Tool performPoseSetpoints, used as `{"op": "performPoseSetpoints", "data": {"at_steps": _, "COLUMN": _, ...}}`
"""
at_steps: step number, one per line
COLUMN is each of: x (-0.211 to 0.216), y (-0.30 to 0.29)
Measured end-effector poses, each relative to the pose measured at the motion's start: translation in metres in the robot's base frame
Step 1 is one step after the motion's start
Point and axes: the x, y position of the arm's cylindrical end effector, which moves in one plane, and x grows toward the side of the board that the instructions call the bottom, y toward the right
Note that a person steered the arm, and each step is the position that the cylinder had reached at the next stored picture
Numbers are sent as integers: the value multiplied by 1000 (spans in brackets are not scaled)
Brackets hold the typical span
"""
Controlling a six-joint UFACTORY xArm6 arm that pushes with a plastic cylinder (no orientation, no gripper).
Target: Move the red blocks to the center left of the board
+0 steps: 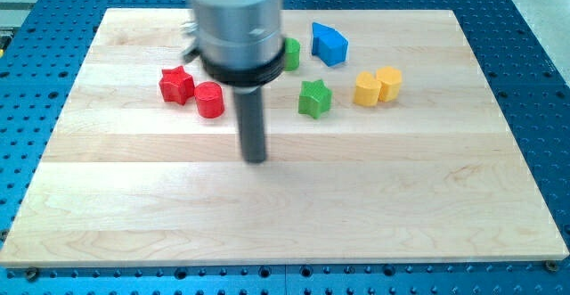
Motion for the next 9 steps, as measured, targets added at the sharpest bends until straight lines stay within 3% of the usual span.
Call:
{"op": "performPoseSetpoints", "data": {"at_steps": 2, "x": -119, "y": -37}}
{"op": "performPoseSetpoints", "data": {"at_steps": 3, "x": -116, "y": -55}}
{"op": "performPoseSetpoints", "data": {"at_steps": 4, "x": -45, "y": -61}}
{"op": "performPoseSetpoints", "data": {"at_steps": 5, "x": -19, "y": -62}}
{"op": "performPoseSetpoints", "data": {"at_steps": 8, "x": -53, "y": -92}}
{"op": "performPoseSetpoints", "data": {"at_steps": 9, "x": -44, "y": -162}}
